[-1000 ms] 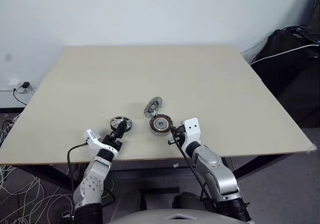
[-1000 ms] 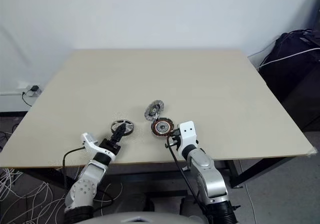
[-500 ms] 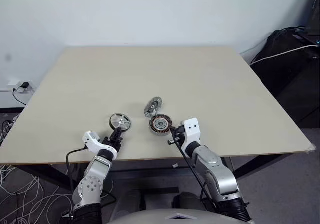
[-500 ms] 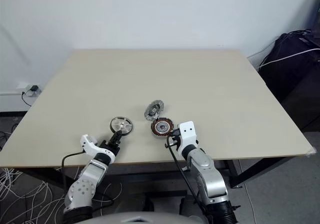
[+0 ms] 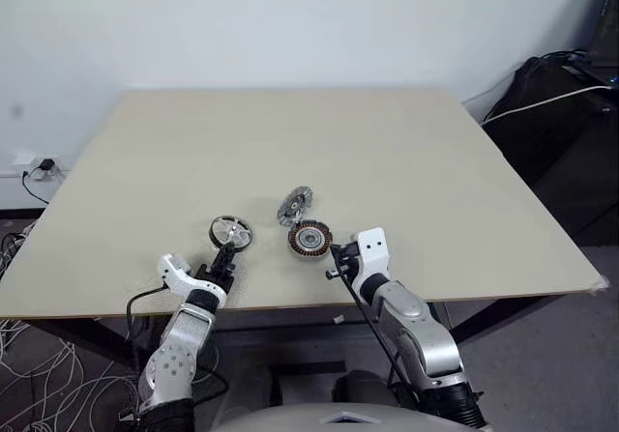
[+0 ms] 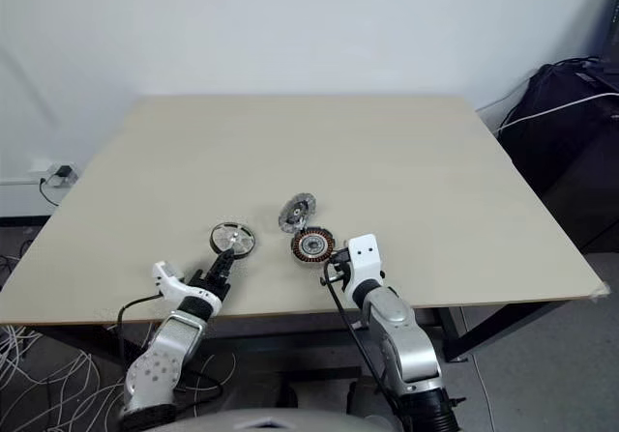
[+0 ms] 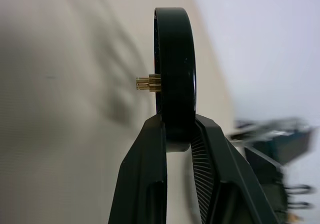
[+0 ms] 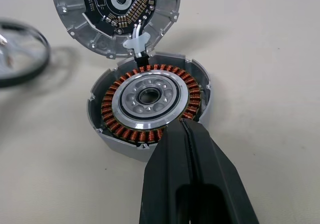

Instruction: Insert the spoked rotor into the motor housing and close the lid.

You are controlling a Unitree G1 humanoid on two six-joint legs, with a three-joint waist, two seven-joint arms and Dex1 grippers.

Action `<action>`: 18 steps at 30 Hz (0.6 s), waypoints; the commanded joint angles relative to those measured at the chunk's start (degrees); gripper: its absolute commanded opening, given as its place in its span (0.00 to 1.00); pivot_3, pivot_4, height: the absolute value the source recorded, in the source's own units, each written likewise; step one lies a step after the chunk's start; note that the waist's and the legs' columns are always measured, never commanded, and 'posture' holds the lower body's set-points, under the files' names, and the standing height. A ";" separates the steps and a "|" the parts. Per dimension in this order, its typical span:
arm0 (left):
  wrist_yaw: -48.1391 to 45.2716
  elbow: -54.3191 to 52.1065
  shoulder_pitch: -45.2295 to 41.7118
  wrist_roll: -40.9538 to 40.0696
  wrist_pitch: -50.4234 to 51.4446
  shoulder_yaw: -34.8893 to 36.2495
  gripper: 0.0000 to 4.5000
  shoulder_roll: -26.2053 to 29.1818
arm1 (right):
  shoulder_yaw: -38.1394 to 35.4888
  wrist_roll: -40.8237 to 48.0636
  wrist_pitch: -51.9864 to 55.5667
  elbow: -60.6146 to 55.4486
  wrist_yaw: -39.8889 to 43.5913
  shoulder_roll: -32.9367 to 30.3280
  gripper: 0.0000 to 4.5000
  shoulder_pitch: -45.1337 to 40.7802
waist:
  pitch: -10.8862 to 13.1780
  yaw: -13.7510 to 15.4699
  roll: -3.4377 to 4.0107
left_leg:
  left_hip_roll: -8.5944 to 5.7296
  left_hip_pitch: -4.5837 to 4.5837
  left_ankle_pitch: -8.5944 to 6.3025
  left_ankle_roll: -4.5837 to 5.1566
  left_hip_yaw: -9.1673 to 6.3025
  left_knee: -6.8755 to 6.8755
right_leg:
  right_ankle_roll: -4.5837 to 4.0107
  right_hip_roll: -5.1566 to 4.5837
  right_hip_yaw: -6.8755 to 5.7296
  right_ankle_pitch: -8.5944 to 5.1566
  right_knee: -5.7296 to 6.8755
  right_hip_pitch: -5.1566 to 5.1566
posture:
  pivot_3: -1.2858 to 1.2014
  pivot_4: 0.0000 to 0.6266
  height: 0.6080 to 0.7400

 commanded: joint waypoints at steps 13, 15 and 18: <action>-11.97 -4.89 4.20 -13.13 17.11 -5.86 0.09 4.86 | 0.54 0.29 0.37 -1.52 0.00 0.21 0.00 -0.22 | 0.02 -1.13 0.04 | 0.04 0.07 0.01 -0.01 -0.04 0.04 | 0.20 -0.02 0.03 -0.12 0.10 0.01 | 0.52 0.00 1.00; -11.61 -3.59 2.93 -12.46 18.59 -6.45 0.09 5.35 | 0.60 0.30 0.36 -1.62 0.02 0.20 0.00 -0.13 | 0.02 -1.14 0.04 | 0.02 0.07 0.01 -0.02 -0.03 0.05 | 0.05 0.04 0.04 -0.03 0.11 0.02 | 0.52 0.00 1.00; -10.55 -0.64 0.57 -10.56 20.22 -7.18 0.09 6.11 | 0.61 0.45 0.50 -2.15 0.09 0.05 0.00 0.27 | 0.02 -1.13 0.04 | 0.00 0.06 0.02 -0.03 -0.03 0.05 | 0.01 0.23 0.04 -0.01 0.11 0.02 | 0.52 0.00 1.00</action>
